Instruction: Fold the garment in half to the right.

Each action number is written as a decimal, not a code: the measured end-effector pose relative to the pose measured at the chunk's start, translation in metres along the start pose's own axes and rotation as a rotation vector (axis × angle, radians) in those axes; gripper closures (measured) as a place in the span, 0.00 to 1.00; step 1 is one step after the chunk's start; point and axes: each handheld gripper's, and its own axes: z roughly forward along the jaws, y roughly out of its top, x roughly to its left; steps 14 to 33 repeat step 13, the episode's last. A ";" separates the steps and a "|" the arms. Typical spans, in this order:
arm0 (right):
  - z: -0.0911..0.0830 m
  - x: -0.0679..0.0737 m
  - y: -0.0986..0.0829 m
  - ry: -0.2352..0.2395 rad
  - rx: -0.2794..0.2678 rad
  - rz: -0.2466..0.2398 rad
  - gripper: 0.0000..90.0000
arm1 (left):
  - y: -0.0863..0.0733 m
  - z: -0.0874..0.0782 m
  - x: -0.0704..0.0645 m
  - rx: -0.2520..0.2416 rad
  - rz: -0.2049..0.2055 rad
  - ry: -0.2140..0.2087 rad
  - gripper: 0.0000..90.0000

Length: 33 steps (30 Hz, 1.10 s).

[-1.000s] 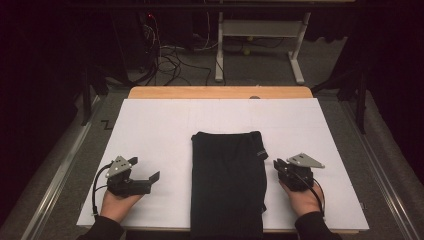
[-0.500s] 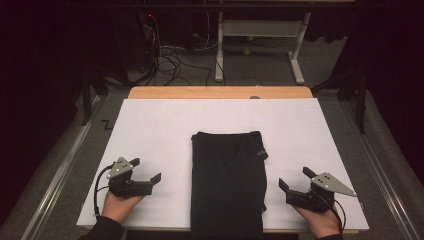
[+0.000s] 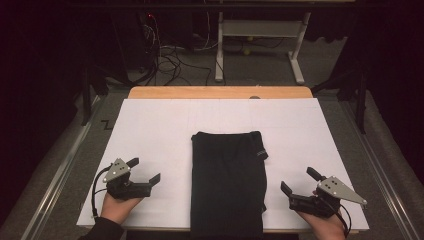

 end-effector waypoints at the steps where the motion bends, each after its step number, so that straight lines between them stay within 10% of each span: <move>1: 0.001 0.000 0.000 0.001 -0.001 -0.002 0.00 | 0.000 0.000 0.000 -0.002 0.001 0.000 0.00; 33: 0.003 -0.002 -0.002 -0.003 0.009 0.008 0.00 | 0.001 -0.004 0.001 -0.017 -0.005 0.008 0.00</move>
